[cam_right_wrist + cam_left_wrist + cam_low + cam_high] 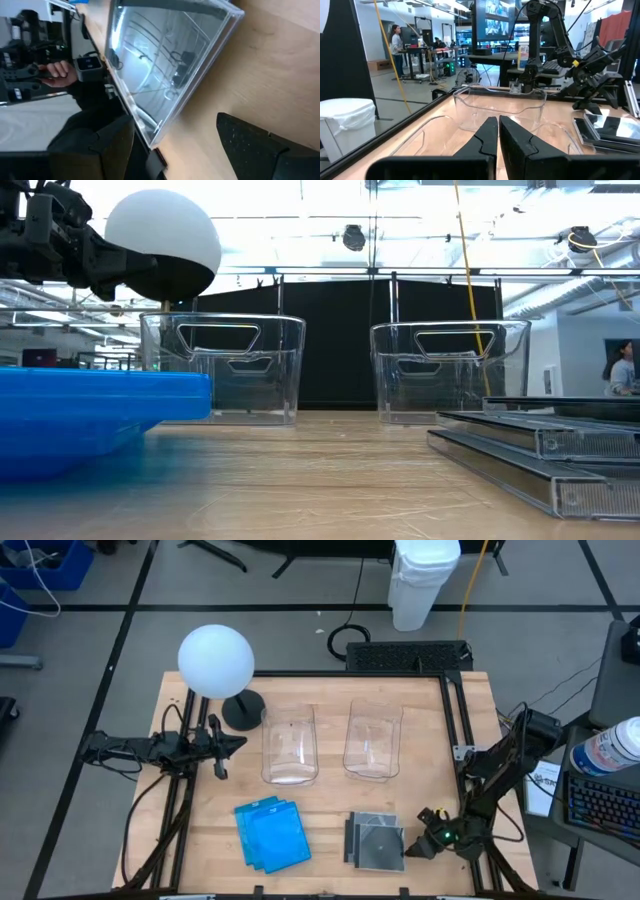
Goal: Pick & place jewel cases by type
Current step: Put the black CD case into the right transparent bin
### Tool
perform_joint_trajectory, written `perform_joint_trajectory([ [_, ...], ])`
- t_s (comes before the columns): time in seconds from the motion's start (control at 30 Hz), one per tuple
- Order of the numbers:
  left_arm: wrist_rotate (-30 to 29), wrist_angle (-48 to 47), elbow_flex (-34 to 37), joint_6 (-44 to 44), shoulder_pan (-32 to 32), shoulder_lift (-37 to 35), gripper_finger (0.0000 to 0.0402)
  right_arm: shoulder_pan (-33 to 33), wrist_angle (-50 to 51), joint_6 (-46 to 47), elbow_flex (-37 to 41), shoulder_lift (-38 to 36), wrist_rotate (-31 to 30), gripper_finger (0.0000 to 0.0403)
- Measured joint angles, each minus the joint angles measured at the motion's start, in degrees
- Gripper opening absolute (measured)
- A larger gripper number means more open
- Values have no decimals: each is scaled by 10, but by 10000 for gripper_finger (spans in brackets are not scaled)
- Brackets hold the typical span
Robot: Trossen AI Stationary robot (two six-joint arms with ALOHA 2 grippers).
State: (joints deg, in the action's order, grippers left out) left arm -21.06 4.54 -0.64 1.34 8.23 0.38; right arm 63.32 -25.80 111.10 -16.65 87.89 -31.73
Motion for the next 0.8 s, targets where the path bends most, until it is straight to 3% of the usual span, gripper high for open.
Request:
perform_joint_trajectory([
  [0.8,0,0,0,-1,0,0,26,-67,20,-59,-6,1,17,267],
])
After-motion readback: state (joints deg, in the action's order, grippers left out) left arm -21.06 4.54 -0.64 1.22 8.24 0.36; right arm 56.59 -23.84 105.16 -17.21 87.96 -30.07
